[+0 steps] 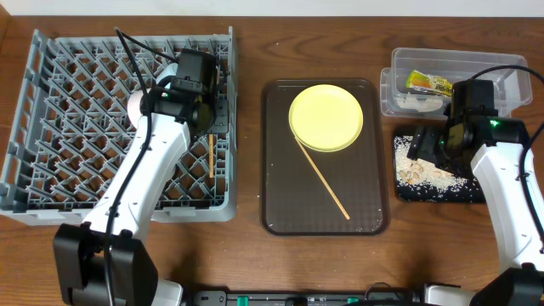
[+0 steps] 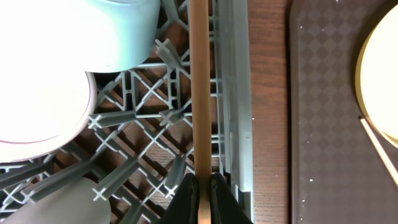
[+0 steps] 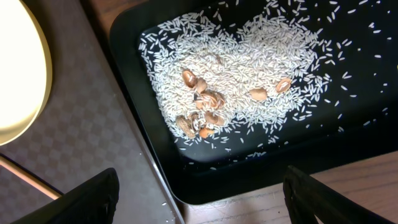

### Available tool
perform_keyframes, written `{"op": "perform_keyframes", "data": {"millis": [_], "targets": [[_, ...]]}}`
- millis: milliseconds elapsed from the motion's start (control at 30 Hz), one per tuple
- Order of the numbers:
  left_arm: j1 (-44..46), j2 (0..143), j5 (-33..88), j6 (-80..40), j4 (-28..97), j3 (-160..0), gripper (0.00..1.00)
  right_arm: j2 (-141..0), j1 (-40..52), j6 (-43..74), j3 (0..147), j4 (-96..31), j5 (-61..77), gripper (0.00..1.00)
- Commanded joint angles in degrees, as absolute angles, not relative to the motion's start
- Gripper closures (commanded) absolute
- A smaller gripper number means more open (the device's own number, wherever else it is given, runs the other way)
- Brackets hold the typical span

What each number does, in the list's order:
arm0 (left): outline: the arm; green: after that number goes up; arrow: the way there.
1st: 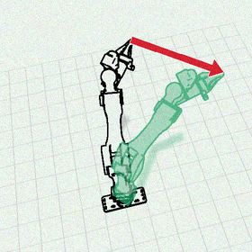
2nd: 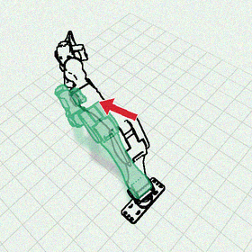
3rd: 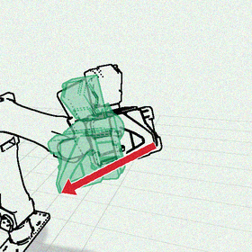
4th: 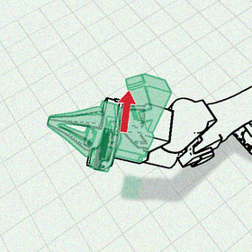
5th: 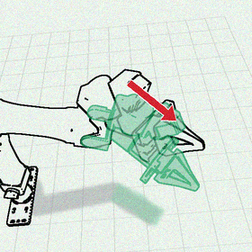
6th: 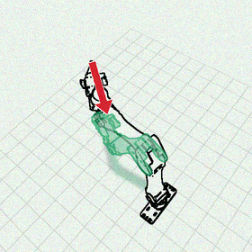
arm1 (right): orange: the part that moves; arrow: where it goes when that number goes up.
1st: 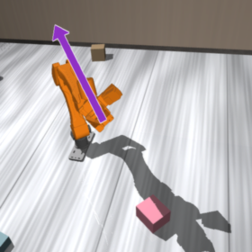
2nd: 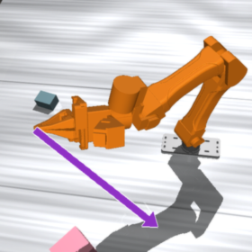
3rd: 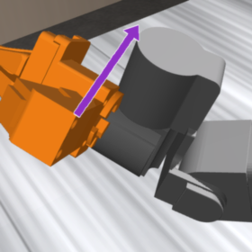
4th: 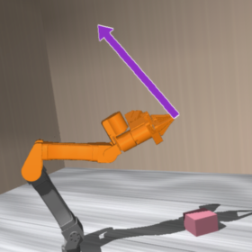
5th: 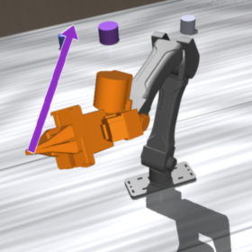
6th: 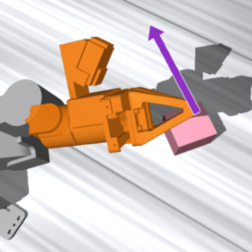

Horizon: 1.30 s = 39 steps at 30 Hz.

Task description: Sort waste into correct bins and load items into the dishwasher rack

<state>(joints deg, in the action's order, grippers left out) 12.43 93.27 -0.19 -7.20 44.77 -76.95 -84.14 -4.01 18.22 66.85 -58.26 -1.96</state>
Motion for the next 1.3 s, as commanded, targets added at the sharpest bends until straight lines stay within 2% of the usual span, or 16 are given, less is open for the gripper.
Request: {"op": "perform_keyframes", "data": {"millis": [0,100,200,433,733,933,1267], "targets": [[12.3,96.0,0.7,-6.2,44.9,-77.1,0.93,-83.5,-4.6,17.5,67.7,-58.2,-2.0,0.18],[12.3,97.5,2.0,-6.3,44.7,-77.1,0.88,-83.5,-4.6,17.5,67.7,-58.2,-2.1,0.18],[12.3,99.0,1.9,-6.2,44.6,-77.1,0.72,-83.5,-4.6,17.5,67.7,-58.2,-2.1,0.18],[12.4,98.4,2.1,-7.0,44.8,-78.3,0.50,-83.5,-4.6,17.5,67.7,-58.3,-2.1,0.18],[18.1,93.7,9.5,-24.9,44.2,-78.6,0.45,-83.5,-4.6,17.5,67.7,-58.2,-1.6,0.17],[26.6,95.5,9.5,-40.5,41.4,-77.2,0.41,-83.5,-4.6,17.5,67.7,-58.3,-1.4,0.18],[38.8,105.0,2.2,-56.1,38.1,-77.1,0.42,-83.5,-4.6,17.5,67.7,-58.3,-1.4,0.18]]}}
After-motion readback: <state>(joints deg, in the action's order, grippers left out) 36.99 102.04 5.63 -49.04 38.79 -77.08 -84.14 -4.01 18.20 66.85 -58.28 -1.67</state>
